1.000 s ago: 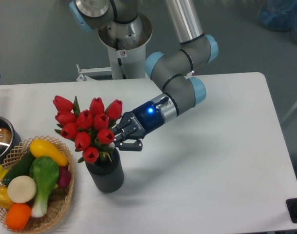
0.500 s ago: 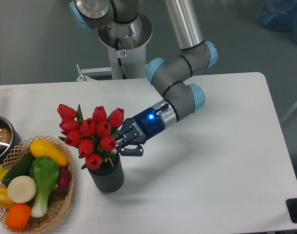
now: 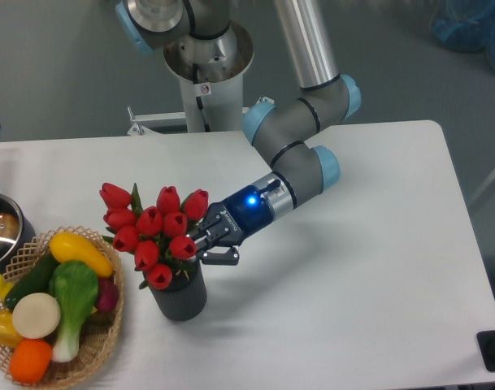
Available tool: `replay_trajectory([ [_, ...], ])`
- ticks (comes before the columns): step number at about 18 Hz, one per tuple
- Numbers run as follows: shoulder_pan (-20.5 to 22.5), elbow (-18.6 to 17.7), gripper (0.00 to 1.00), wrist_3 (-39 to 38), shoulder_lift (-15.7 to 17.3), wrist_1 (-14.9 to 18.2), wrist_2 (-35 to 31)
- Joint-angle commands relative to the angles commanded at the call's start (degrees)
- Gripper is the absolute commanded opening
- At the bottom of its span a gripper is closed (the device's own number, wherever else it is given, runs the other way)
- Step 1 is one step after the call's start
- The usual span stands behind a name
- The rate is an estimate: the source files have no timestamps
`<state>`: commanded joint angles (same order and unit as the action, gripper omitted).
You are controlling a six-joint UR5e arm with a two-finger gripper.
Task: Insert the flowers into the vase
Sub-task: 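Hold the tulips in the vase and settle the stems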
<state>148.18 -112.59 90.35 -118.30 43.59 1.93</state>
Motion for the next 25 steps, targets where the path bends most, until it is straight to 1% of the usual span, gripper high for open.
replay_trajectory([
  [7,0.0,-0.7,0.12,0.1,0.0,0.0,-0.1],
  [11,-0.2,-1.8,0.12,0.1,0.6,0.0,-0.1],
  [15,-0.2,-1.8,0.12,0.1,1.0,0.0,0.0],
  [21,-0.3,-1.8,0.16,0.4,0.9,0.0,-0.1],
  [22,-0.3,-1.6,0.2,0.4,0.9,0.0,-0.1],
  [25,-0.3,-1.3,0.25,0.4,0.9,0.0,0.0],
])
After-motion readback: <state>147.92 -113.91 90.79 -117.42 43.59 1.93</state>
